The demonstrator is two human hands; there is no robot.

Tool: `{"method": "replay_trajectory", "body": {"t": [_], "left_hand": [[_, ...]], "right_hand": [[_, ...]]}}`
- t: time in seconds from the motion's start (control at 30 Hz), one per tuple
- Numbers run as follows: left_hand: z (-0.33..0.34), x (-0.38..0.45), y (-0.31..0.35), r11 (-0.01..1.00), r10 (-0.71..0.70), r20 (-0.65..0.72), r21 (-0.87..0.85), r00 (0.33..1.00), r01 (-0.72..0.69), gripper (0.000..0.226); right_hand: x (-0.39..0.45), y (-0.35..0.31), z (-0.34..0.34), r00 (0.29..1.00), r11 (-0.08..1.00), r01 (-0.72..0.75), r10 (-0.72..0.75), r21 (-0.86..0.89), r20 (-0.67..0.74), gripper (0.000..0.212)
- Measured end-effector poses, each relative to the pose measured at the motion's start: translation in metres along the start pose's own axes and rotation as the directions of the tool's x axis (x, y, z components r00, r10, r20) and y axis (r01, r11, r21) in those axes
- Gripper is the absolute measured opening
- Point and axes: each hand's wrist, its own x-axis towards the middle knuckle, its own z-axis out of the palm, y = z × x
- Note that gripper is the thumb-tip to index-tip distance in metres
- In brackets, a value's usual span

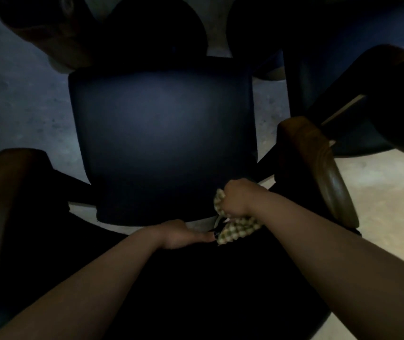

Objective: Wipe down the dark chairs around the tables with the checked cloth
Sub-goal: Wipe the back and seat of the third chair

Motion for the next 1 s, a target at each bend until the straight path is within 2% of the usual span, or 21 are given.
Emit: {"method": "replay_trajectory", "body": {"t": [0.03, 0.1, 0.17, 0.23, 0.33, 0.4, 0.47, 0.5, 0.67, 0.7, 0.8, 0.9, 1.0], "left_hand": [[0.000, 0.001, 0.000, 0.999, 0.031, 0.013, 0.017, 0.999, -0.031, 0.099], [-0.007, -0.002, 0.006, 0.992, 0.093, 0.011, 0.089, 0.996, -0.093, 0.066], [-0.020, -0.003, 0.014, 0.985, 0.162, -0.079, 0.068, 0.984, -0.156, 0.069], [-0.039, -0.004, 0.030, 0.976, 0.212, -0.182, -0.015, 0.960, -0.218, 0.071], [-0.065, -0.003, 0.061, 0.966, 0.242, -0.302, -0.012, 0.922, -0.257, 0.071], [-0.075, 0.003, 0.080, 0.958, 0.247, -0.382, -0.043, 0.890, -0.284, 0.069], [-0.079, 0.010, 0.098, 0.955, 0.251, -0.439, -0.035, 0.863, -0.295, 0.058], [-0.080, 0.015, 0.104, 0.957, 0.247, -0.456, -0.024, 0.855, -0.289, 0.060], [-0.093, 0.034, 0.127, 0.967, 0.255, -0.533, 0.160, 0.807, -0.200, 0.084], [-0.098, 0.038, 0.130, 0.963, 0.265, -0.549, 0.198, 0.793, -0.184, 0.089], [-0.109, 0.045, 0.141, 0.956, 0.252, -0.587, 0.273, 0.769, -0.105, 0.101], [-0.124, 0.059, 0.148, 0.928, 0.213, -0.603, 0.372, 0.769, 0.035, 0.108], [-0.137, 0.074, 0.147, 0.878, 0.184, -0.625, 0.452, 0.759, 0.159, 0.120]], "right_hand": [[-0.002, -0.001, -0.007, 0.991, 0.992, 0.023, -0.006, 0.124, -0.135, 0.031], [-0.006, -0.003, -0.028, 0.919, 0.930, 0.137, 0.010, 0.342, -0.394, 0.022], [-0.012, 0.001, -0.058, 0.814, 0.864, 0.254, 0.051, 0.435, -0.578, 0.017], [-0.023, 0.012, -0.092, 0.714, 0.811, 0.347, 0.097, 0.471, -0.693, 0.021], [-0.036, 0.047, -0.138, 0.573, 0.731, 0.462, 0.186, 0.503, -0.798, 0.038], [-0.037, 0.072, -0.162, 0.532, 0.708, 0.516, 0.177, 0.483, -0.828, 0.044], [-0.023, 0.094, -0.176, 0.539, 0.735, 0.497, 0.154, 0.461, -0.828, 0.043], [-0.010, 0.101, -0.178, 0.567, 0.756, 0.461, 0.152, 0.465, -0.810, 0.041], [0.079, 0.144, -0.150, 0.782, 0.886, 0.231, 0.076, 0.401, -0.619, 0.036], [0.091, 0.150, -0.143, 0.808, 0.896, 0.196, 0.083, 0.398, -0.584, 0.037], [0.119, 0.166, -0.124, 0.823, 0.883, 0.133, 0.155, 0.451, -0.546, 0.037], [0.142, 0.183, -0.105, 0.822, 0.860, 0.044, 0.258, 0.508, -0.508, 0.036], [0.162, 0.187, -0.080, 0.860, 0.776, -0.063, 0.361, 0.627, -0.361, 0.040]]}}
